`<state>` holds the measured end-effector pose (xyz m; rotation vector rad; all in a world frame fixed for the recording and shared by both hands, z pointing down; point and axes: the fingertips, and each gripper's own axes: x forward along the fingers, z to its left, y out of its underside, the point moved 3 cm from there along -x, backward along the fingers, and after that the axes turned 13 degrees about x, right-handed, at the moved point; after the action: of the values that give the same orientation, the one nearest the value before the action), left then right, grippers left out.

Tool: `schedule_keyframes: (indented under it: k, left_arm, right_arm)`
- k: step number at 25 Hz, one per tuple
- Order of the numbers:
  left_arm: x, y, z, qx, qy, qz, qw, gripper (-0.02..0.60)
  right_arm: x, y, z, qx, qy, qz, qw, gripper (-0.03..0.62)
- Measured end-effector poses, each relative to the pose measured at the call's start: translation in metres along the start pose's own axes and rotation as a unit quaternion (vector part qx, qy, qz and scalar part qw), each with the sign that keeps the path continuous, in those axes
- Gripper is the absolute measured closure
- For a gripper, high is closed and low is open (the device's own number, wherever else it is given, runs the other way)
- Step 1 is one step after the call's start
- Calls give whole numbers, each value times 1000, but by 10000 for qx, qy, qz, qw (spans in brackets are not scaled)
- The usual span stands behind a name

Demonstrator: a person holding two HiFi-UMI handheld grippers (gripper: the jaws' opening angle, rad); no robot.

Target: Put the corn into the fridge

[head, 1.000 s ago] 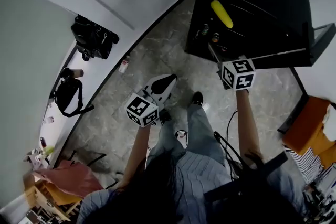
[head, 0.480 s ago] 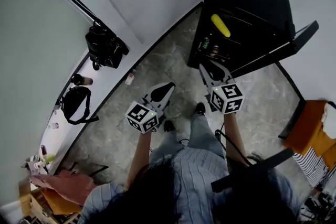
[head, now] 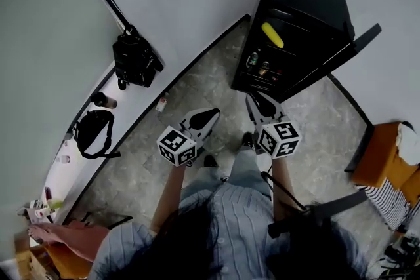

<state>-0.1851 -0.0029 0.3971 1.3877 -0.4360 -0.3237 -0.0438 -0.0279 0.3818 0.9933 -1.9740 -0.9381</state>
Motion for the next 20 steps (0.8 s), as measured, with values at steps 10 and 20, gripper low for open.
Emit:
schedule_keyframes:
  k: [10, 20]
  left_arm:
    - [-41, 16, -34, -84, 425, 89, 9990, 573]
    - [-44, 11, -46, -272, 378, -113, 9989, 572]
  right_arm:
    - [-46, 37, 38, 123, 217, -17, 9997, 526]
    - [-58, 43, 53, 93, 139, 212, 9996, 531]
